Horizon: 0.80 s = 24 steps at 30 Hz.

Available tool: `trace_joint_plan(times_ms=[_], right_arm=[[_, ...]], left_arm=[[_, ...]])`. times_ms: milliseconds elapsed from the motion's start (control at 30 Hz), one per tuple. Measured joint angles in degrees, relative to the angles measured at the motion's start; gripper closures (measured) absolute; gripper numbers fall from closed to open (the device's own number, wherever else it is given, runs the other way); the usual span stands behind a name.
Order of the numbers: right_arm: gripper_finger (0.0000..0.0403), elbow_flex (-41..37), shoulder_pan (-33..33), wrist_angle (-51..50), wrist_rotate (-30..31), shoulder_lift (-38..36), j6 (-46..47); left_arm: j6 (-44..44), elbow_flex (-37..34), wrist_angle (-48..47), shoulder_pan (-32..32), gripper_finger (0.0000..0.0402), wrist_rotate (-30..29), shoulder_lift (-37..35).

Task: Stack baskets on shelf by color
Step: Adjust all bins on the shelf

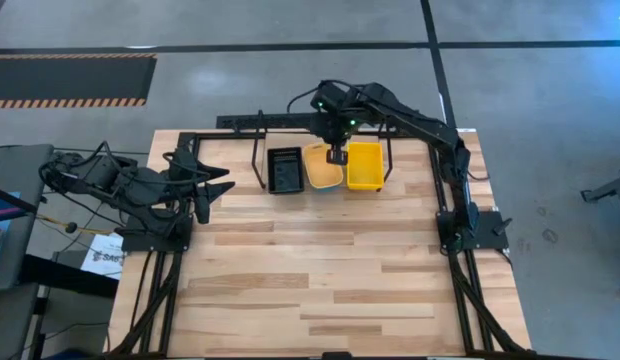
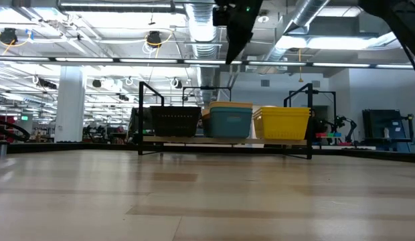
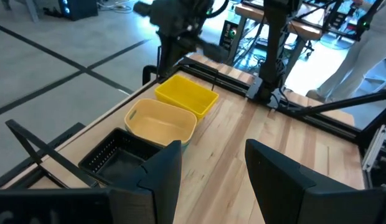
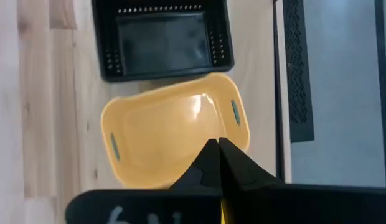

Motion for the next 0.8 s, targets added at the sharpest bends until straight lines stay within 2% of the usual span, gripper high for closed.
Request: trace_joint_plan(times_ms=[200,400,800], right_arm=[[0.04,-6.95,-0.12,10.16,-0.14,0.04,3.99],[0.0401,-13.12,-1.73,19.38,-7.27,0.07,11.23],[0.0402,-19.97,-2.32,19.89,-7.66,0.02,13.37]], left_arm=[[3.24,-0.04,-0.08,0.0,0.0237,-0.14,0.78],[3.94,-0.04,-1.42,0.02,0.0237,0.2,1.29],[-0.17,-0.04,-5.35,0.02,0.0237,0.4,1.44]])
